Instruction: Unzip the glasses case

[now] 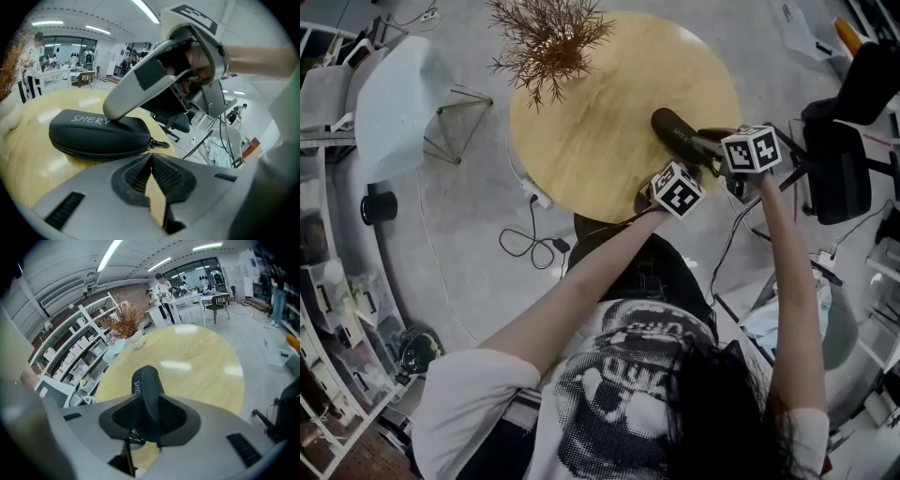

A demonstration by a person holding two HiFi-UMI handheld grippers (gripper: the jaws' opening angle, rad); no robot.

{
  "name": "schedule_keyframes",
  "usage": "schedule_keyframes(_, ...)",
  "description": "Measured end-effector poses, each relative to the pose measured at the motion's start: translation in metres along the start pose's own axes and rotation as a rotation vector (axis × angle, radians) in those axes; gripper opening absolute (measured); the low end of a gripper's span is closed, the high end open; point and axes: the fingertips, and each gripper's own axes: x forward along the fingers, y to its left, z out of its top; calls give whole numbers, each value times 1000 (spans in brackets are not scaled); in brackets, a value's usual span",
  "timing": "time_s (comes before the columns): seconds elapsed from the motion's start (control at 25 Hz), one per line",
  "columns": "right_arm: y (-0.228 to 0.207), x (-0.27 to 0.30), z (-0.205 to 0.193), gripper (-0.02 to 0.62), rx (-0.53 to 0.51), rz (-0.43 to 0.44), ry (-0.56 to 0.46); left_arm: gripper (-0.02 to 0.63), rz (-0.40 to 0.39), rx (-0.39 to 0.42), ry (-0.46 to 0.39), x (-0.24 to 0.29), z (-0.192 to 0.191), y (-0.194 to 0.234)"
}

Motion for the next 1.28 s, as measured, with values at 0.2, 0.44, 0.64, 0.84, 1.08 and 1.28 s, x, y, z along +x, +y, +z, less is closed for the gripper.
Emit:
schedule_keyframes(0.2, 0, -1, 0, 114, -10, -1, 8, 14, 4, 56, 15, 2, -2, -2)
schedule_keyframes(0.44, 2, -1, -1, 112, -23, -1, -18, 47, -20, 120, 25, -3, -11, -3)
schedule_keyframes(0.64, 3, -4, 0, 108, -21, -14, -75, 118, -56, 13, 5, -26, -23, 5)
schedule_keyframes(0.84, 11, -10, -3, 106, -27, -24, -164, 118, -53, -50, -49, -59, -38, 17)
schedule_keyframes(1.08, 46, -22, -13, 107, -72, -18, -238, 118, -58, -125, -141, -104, -48, 24)
schedule_keyframes(1.28, 97, -10, -33, 107, -96, 9, -267, 118, -81, -131, -190, -139, -66, 12)
